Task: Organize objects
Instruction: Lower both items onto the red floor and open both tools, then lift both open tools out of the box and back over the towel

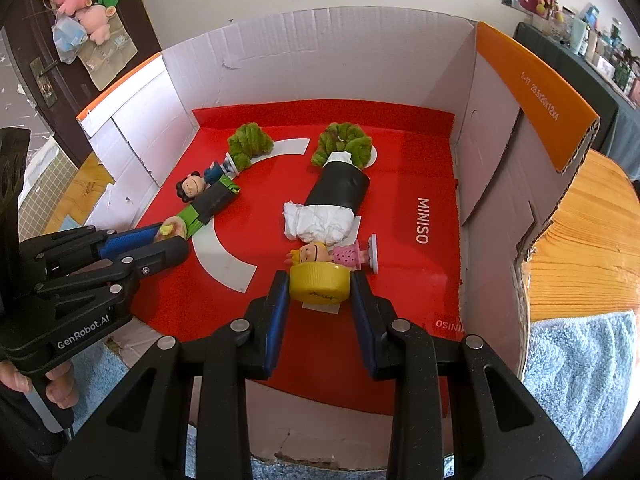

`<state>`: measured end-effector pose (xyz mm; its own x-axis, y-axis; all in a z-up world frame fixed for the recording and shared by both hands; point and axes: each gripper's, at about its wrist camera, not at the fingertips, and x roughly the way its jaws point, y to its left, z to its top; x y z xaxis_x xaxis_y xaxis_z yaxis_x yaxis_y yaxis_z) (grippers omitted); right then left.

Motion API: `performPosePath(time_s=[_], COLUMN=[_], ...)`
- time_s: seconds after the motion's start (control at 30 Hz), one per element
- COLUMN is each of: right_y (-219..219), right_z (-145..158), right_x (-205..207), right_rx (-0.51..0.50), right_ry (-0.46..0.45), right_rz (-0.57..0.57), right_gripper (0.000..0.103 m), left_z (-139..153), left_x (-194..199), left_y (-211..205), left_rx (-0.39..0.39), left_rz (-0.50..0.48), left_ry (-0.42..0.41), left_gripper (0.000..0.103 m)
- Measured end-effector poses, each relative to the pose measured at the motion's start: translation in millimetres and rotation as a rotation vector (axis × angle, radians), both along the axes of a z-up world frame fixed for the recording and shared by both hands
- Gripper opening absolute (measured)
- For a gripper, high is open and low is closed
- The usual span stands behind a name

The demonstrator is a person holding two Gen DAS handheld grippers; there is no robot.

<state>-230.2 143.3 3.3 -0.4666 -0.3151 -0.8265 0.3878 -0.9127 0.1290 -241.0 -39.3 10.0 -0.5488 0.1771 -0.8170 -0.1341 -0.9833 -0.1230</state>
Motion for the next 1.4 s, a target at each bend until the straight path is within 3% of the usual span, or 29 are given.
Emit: performPosePath(time_s=[0.27,0.37,0.43,0.8,0.9,0.97,1.13,1.27,1.4], right_y=[0,-1,-3,1,2,2,4,8,11], right_z=[0,2,4,15,19,21,26,31,35], right_x=[1,3,6,17,22,24,31,37,44], right_rx=[-0.002,-0.012,-0.011,-0.020,-0.025,-0.027,-0.035,-0.042,-0.049], right_ry=[0.001,0.002,0.008,0.032,0.040,0.046,0.057,0.068,0.079], right_rz=[-0.001,0.008,0.011,0.006,0.006,0.006,0.006,0.002,0.000], right_gripper=[0.033,0.047,0.051,0.052,0.056,0.061,0.062,0.067,0.068], left_z=[2,4,6,15,17,19,24,28,31], left_x=[0,3,4,17,22,25,33,40,47], left_y=[2,2,2,6,8,9,8,8,8], left_rx=[-0.005,-0.004,-0.004,-0.002,-0.008,-0.011,-0.009,-0.013,-0.007], left_rz=[0.002,0.006,0.008,0.010,0.014,0.021,0.026,0.035,0.040], left_ry=[0.007,0.011,0.016,0.042,0.052,0.059,0.069,0.084,0.092], left_gripper=[0.032,0.032,0.035,0.037,0.046,0.048,0.049,0.057,0.060])
